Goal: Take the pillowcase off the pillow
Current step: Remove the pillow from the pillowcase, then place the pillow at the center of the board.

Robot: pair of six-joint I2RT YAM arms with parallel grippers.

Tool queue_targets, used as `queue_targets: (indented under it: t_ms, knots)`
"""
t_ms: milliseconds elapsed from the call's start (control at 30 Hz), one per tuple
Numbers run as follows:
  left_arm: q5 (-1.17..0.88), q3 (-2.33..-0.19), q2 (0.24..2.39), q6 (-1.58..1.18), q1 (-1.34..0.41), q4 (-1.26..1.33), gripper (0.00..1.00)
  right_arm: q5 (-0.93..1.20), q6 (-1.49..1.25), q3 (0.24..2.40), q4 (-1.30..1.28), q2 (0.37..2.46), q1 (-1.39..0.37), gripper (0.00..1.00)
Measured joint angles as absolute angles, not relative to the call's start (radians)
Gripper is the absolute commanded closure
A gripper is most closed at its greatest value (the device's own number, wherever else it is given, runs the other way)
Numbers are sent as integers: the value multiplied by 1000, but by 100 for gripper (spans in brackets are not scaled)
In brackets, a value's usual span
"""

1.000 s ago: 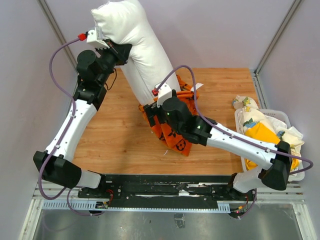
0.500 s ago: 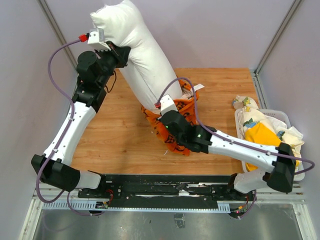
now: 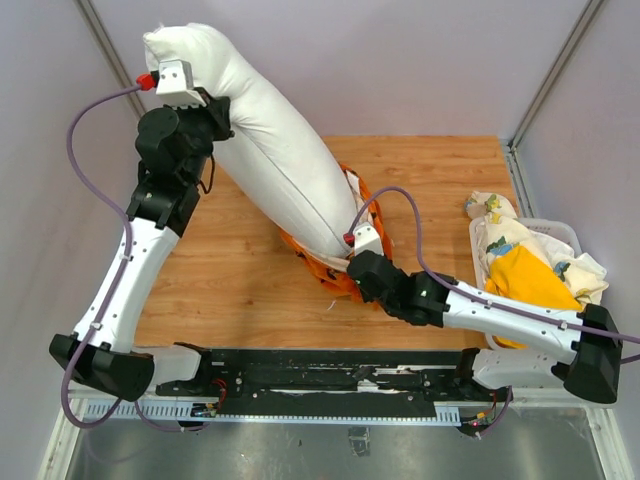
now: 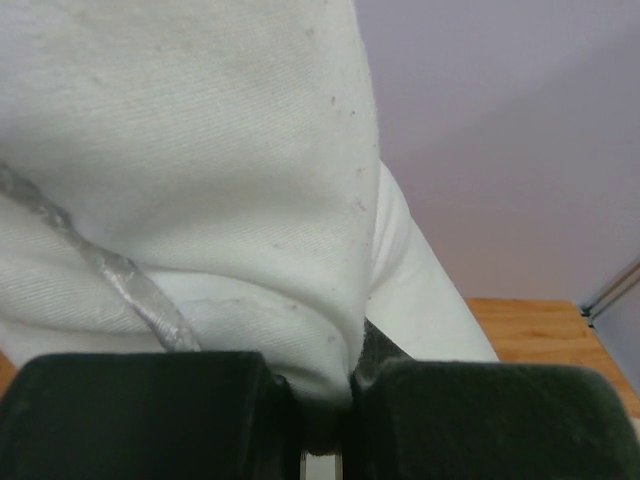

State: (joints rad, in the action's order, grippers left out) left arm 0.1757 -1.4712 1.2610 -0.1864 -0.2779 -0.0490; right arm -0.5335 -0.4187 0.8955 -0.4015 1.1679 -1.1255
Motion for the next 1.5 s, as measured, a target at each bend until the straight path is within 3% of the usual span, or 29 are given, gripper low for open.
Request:
queue_targets:
  t_ms: [233,600,900,1133,1500]
  knots:
    - [236,-1521,1249,-125,-260,-67,100,-538,-419,892,-460,1145,-1112,99]
    - [330,-1579,1206,-100,-218,-86,100,-373,-425,809,-464,1103,-867,99]
    - [342,-1559,1018,-170,-216,-54,100,-312,-460,798,-491,1104,-712,99]
    - [310,-1661,913,-162,-212,-24,100,-303,-475,770,-513,1110,-699,99]
    - [356,-1787,1022,50,-208,-72,100,-299,-475,770,-514,1078,-698,99]
